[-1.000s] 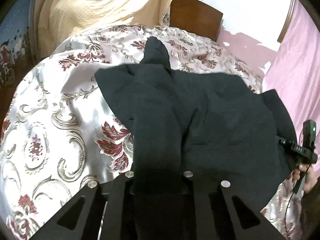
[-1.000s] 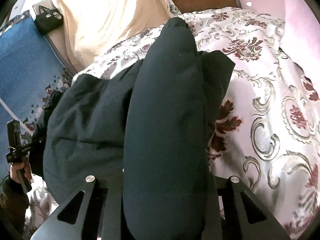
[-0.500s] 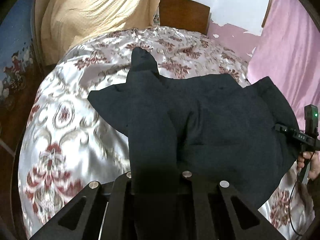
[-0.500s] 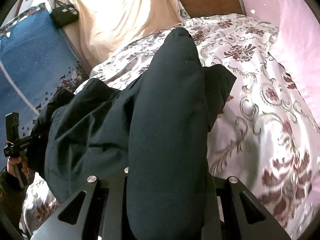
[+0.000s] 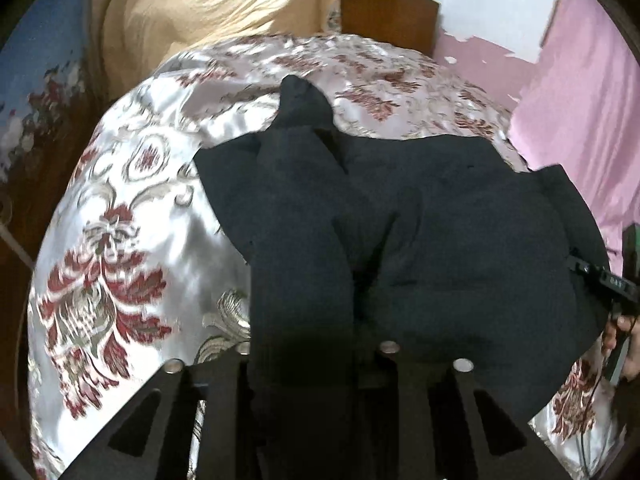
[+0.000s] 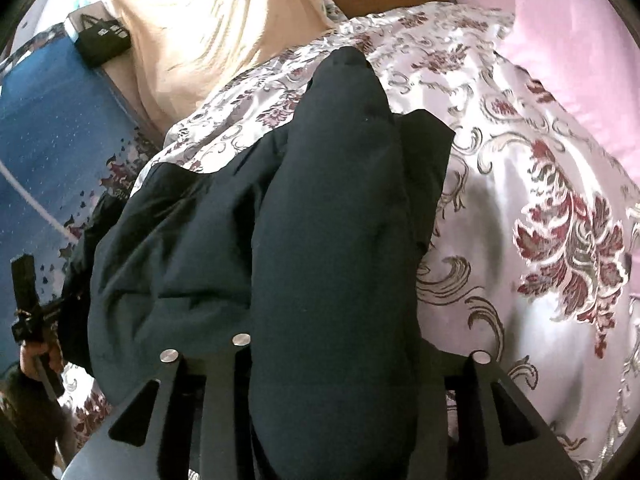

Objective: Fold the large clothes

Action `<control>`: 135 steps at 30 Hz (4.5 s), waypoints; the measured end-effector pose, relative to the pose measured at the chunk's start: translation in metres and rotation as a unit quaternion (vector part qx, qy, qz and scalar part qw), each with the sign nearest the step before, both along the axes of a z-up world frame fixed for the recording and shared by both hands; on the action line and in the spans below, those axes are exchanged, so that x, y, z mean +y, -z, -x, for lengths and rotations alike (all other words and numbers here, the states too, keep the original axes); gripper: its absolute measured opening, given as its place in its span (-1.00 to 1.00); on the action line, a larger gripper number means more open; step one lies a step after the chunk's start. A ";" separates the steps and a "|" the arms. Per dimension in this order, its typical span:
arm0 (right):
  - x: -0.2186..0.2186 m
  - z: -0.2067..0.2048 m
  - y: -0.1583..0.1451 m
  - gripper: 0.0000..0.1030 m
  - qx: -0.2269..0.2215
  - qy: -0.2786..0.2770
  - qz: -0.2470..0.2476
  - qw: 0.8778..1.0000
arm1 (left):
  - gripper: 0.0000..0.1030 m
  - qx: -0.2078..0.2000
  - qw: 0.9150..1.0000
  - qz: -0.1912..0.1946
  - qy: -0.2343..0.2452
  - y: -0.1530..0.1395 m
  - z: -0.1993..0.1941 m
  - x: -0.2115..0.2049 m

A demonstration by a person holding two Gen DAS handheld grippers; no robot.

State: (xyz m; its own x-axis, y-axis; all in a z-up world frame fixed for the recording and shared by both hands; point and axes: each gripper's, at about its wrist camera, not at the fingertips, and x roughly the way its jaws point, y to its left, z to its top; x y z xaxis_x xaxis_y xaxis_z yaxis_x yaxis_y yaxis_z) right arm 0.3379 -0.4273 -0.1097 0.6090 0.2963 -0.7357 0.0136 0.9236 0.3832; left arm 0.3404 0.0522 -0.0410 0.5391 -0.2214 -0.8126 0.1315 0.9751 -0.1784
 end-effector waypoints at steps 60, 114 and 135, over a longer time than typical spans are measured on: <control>0.123 0.220 -0.100 0.97 -0.279 0.062 0.150 0.947 | 1.00 -0.252 0.961 -0.051 -0.098 -0.073 0.220 -0.066; 0.163 0.308 -0.039 0.97 -0.270 0.017 0.129 0.954 | 1.00 -0.289 0.951 -0.079 -0.080 -0.030 0.314 -0.071; 0.168 0.312 -0.037 0.97 -0.278 0.010 0.131 0.951 | 1.00 -0.297 0.949 -0.079 -0.072 -0.026 0.320 -0.071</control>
State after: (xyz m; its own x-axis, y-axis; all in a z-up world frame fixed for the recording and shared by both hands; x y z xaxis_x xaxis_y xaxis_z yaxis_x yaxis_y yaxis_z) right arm 0.0259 -0.2590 -0.0723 0.9297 0.1309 -0.3441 -0.1048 0.9901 0.0935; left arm 0.0205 -0.0193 -0.0147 0.9281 -0.0116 -0.3722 0.0271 0.9990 0.0366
